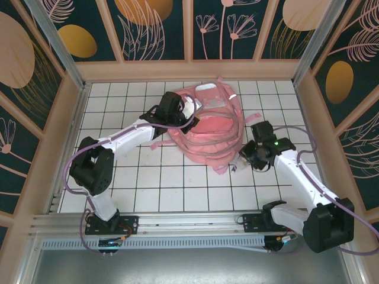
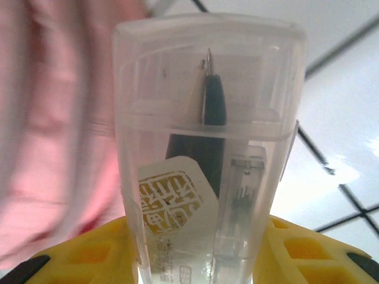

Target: Pack books, pencil case, and school supplies into a backpack

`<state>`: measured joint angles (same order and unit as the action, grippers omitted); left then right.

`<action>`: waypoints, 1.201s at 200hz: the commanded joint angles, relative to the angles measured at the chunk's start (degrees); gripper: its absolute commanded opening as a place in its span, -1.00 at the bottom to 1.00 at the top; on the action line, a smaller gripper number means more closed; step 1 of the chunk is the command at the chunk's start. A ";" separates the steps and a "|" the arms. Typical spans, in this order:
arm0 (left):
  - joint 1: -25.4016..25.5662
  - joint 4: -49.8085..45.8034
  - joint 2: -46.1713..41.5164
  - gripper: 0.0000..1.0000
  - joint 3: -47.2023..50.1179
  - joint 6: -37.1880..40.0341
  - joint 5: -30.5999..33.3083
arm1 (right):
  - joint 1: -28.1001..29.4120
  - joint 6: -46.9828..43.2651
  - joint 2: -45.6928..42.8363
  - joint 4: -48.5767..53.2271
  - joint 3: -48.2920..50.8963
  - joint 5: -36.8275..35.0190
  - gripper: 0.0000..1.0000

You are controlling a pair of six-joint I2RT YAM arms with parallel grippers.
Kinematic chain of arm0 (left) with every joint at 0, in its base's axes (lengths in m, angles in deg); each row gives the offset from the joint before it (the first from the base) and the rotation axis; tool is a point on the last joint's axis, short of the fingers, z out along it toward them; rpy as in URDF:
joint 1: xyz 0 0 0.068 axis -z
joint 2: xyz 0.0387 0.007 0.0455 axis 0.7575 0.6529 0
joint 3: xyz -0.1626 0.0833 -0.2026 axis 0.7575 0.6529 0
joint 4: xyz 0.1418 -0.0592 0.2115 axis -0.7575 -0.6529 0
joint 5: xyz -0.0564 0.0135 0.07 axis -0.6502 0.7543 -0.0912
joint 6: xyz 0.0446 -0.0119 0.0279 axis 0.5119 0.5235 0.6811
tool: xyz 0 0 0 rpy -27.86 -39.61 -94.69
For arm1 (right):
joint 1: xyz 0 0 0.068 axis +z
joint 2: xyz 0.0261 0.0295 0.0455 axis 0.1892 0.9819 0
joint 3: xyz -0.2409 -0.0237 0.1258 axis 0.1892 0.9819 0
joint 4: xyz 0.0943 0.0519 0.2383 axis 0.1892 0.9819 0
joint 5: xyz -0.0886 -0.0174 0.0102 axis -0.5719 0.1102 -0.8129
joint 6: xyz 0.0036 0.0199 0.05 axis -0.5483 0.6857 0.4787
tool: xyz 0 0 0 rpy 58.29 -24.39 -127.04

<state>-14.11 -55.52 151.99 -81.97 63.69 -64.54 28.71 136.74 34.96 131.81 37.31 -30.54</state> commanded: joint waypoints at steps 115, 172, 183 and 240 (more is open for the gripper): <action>-0.33 16.75 0.18 -1.00 -0.74 -15.78 -7.95 | 0.33 19.40 23.80 -31.74 -15.29 21.78 0.47; -0.33 19.12 -0.09 -1.00 3.40 -13.64 -9.69 | -6.80 0.12 17.43 -23.43 -7.82 22.00 0.15; -0.33 20.18 -0.17 -1.00 4.33 -13.47 -10.29 | -7.25 -4.75 17.68 -25.22 -7.47 23.10 -0.06; -0.33 22.62 0.02 -1.00 6.16 -14.23 -11.57 | -8.59 -11.91 21.19 -40.39 -5.34 19.06 -0.46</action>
<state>-14.48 -40.24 152.60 -75.96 49.90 -72.39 21.06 130.34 53.58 99.99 31.11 -9.40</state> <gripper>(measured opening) 0.051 0.297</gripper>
